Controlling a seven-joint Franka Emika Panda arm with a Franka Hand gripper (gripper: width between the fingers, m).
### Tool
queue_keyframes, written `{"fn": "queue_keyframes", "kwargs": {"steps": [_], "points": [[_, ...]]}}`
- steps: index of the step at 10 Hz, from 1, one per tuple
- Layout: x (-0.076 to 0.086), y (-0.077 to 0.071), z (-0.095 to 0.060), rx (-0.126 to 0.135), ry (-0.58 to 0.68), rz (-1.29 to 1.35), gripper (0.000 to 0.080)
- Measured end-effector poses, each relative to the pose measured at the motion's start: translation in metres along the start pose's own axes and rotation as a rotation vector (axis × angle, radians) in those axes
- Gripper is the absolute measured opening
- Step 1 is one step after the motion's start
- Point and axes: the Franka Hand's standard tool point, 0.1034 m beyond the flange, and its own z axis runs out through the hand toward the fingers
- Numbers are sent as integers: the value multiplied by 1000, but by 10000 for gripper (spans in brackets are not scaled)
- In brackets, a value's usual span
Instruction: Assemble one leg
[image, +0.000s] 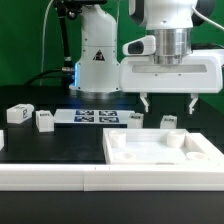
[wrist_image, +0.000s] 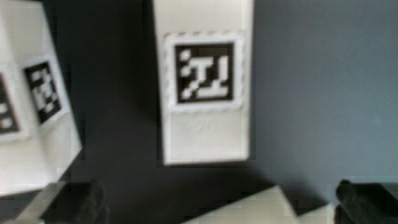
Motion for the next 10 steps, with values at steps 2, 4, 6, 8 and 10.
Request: {"fn": "queue_keyframes", "kwargs": {"steps": [2, 4, 6, 8, 10], "points": [[-5, 3, 2, -23, -71, -81, 649], [-4, 6, 1, -39, -218, -91, 649], [-4, 6, 0, -51, -309, -81, 649], [-6, 11, 0, -74, -451, -80, 649], [-9, 10, 0, -92, -565, -77, 649]]}}
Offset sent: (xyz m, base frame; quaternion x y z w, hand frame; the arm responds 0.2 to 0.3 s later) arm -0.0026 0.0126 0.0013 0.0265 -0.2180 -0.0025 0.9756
